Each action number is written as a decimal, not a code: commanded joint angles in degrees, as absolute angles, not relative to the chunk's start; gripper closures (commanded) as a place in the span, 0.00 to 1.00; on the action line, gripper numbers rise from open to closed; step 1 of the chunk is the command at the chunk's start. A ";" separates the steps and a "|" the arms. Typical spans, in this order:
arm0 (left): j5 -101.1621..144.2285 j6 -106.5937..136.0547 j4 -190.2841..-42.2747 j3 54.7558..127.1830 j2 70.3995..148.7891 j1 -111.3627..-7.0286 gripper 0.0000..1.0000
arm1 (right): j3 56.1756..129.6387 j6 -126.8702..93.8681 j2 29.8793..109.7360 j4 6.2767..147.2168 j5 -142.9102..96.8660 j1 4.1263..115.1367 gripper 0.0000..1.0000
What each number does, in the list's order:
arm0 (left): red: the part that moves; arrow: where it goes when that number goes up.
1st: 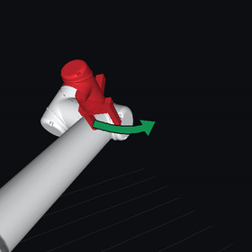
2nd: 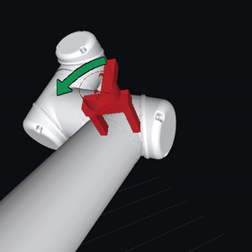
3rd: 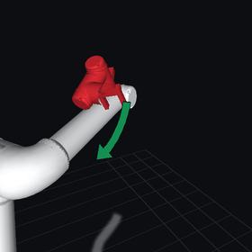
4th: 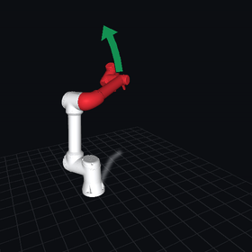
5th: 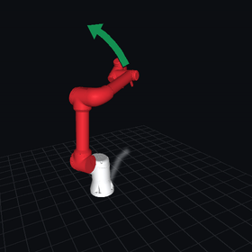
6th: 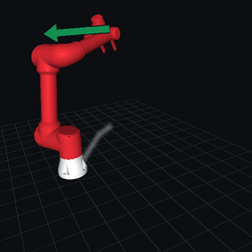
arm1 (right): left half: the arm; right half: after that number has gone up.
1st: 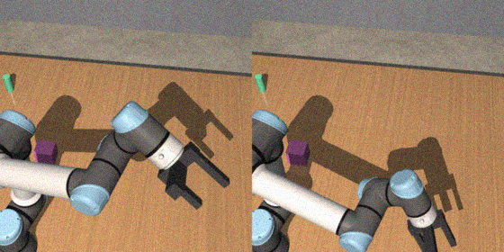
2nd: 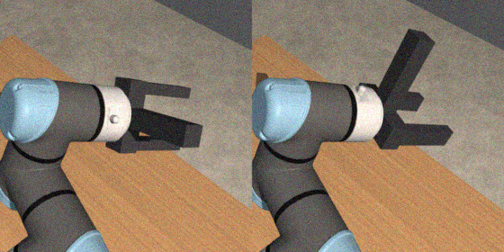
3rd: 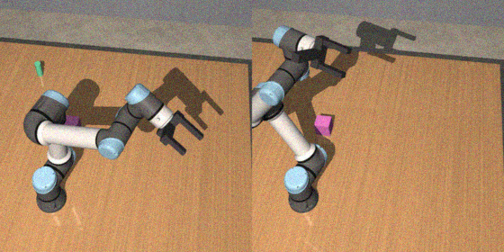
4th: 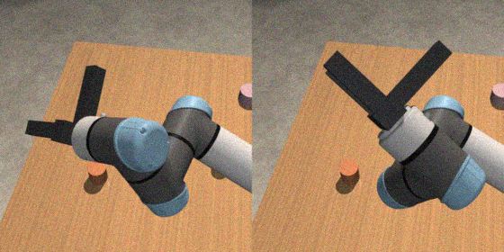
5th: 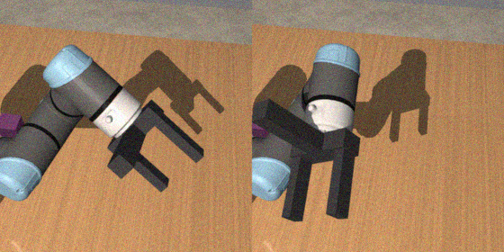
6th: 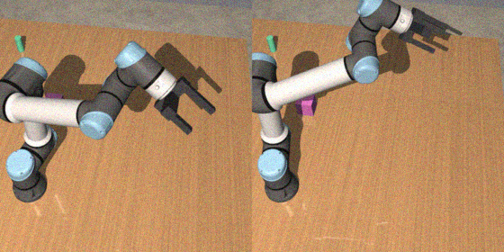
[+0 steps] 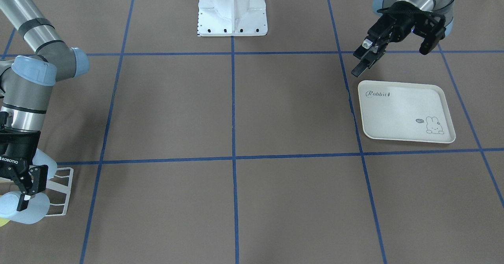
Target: Transfer IKEA cup to right arm and place on rack
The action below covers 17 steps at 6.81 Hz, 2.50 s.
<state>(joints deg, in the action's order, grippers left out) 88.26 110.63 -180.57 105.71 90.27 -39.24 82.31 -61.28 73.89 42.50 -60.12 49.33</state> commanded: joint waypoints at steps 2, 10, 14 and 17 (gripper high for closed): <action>97.88 105.32 -172.74 109.23 90.44 -46.64 0.00 | 85.86 -57.07 73.57 43.24 -75.44 57.88 0.00; 110.99 39.54 -139.96 109.07 87.99 -68.80 0.00 | 91.67 -12.86 72.95 83.61 -120.19 86.21 0.00; 122.70 27.34 -140.18 102.14 84.82 -77.60 0.00 | 94.31 -12.31 77.05 89.48 -127.79 86.49 0.00; 120.86 27.07 -142.03 96.79 83.66 -77.34 0.00 | 93.61 -12.22 80.94 85.69 -127.44 86.57 0.00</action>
